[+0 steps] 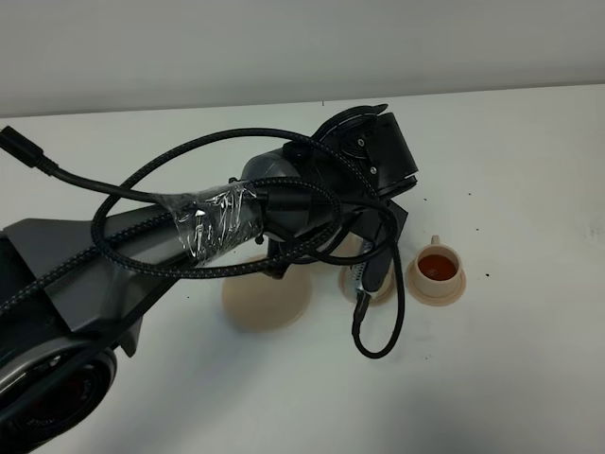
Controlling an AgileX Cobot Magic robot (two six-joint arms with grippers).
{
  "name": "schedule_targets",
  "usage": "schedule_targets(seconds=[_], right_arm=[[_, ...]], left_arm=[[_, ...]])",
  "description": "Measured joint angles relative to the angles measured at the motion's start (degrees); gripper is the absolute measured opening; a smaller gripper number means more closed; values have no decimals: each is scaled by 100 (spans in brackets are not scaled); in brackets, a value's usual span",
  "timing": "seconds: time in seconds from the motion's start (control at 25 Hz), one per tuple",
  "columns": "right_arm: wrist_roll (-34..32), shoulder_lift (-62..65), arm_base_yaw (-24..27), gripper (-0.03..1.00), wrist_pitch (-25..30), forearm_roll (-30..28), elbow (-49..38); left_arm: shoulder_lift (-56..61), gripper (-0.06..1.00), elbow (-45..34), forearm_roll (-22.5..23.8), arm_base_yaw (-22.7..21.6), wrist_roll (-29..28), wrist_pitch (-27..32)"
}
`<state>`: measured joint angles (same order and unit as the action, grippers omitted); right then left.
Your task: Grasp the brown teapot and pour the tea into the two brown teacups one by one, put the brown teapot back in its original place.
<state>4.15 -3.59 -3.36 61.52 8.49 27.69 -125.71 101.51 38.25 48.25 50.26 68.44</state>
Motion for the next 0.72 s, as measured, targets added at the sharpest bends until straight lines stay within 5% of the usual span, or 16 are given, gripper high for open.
schedule_targets(seconds=[0.52, 0.72], right_arm=[[0, 0, 0, 24, 0, 0, 0], [0, 0, 0, 24, 0, 0, 0]], left_arm=[[381, 13, 439, -1571, -374, -832, 0], [381, 13, 451, -2523, -584, -958, 0]])
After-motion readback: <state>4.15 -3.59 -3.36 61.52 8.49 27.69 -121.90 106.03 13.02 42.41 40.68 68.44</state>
